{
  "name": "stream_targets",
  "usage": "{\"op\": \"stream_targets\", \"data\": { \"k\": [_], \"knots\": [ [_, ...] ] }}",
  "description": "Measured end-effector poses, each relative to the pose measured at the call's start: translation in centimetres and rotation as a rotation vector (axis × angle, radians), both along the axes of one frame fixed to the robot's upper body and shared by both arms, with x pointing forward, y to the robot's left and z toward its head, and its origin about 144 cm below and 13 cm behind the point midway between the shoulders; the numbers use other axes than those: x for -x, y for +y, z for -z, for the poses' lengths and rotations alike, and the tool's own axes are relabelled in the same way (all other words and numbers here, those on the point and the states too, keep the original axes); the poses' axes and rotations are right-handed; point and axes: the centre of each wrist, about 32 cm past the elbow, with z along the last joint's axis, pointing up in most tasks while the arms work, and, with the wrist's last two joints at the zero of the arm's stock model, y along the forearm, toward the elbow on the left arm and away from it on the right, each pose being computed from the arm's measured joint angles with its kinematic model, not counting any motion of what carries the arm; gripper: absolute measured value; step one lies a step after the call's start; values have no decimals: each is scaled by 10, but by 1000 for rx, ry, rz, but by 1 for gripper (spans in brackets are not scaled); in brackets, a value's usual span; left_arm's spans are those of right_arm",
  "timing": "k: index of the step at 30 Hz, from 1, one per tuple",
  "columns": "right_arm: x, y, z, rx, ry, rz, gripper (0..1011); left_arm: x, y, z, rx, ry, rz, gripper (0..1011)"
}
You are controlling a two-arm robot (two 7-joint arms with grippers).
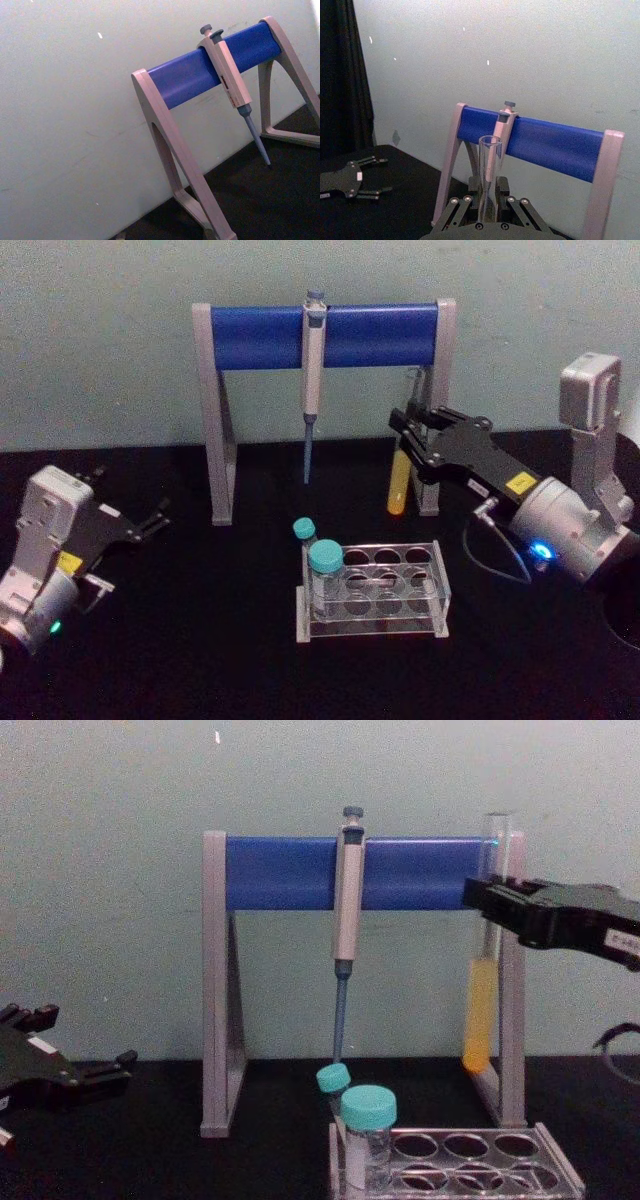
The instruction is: Pick up the test tube from the test tube rack, shake it, then place it back into the test tube rack.
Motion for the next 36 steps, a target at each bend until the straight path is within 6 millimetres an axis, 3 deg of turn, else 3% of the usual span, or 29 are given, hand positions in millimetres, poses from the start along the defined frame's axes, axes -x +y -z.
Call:
{"op": "stream_targets", "data": {
  "k": [10,18,26,36],
  "knots": [
    [25,-17,-3,58,19,0,229,0,0,0,0,0,0,1001],
    [36,-7,2,48,56,-84,229,0,0,0,0,0,0,1001],
    [21,11,3,-24,34,-127,229,0,0,0,0,0,0,1001],
    [-1,17,0,-25,-16,-70,229,0,0,0,0,0,0,1001]
  ]
}}
